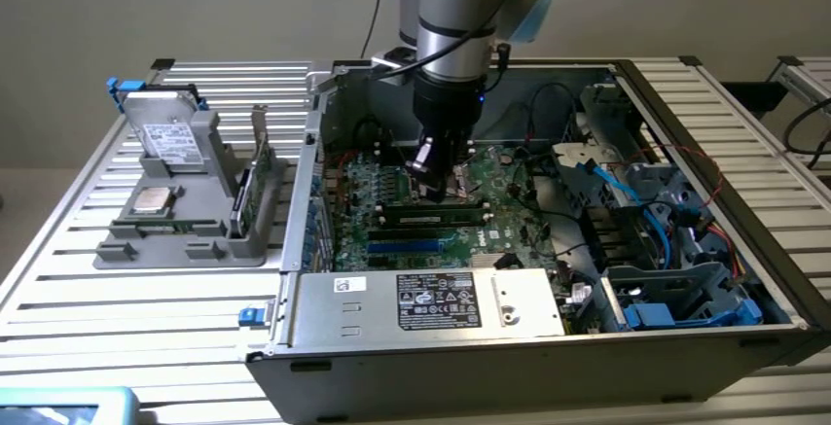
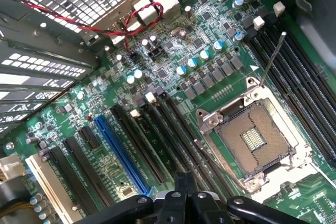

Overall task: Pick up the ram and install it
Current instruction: 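Press down the ram until it locks into place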

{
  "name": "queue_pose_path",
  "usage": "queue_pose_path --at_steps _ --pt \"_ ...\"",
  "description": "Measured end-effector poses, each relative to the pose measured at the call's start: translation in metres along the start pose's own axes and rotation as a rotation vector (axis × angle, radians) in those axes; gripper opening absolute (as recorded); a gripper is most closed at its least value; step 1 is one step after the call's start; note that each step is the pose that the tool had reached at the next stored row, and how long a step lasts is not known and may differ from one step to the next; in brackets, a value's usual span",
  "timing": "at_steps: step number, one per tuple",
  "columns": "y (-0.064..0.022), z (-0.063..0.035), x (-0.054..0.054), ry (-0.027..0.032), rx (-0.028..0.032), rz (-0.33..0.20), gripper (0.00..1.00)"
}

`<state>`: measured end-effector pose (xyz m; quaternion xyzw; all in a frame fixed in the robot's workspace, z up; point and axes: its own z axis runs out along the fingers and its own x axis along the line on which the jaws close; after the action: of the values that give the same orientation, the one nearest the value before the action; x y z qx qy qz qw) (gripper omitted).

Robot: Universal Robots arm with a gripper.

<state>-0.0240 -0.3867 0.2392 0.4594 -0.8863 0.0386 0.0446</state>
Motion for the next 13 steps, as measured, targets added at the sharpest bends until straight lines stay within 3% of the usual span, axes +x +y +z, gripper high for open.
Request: queue_pose_path --at_steps 3,5,7,10,13 --pt "0.0 0.0 0.0 0.0185 0.0149 0.019 0.11" --pt "0.0 -0.0002 0.0 0.024 0.0234 0.033 0.11" --pt "0.0 -0.0005 0.0001 0.0225 0.0298 0.049 0.11" --pt "0.0 -0.0009 0.0 0.0146 0.0403 0.074 0.11" --pt "0.0001 -0.001 0.0 0.0083 0.0464 0.105 0.11"
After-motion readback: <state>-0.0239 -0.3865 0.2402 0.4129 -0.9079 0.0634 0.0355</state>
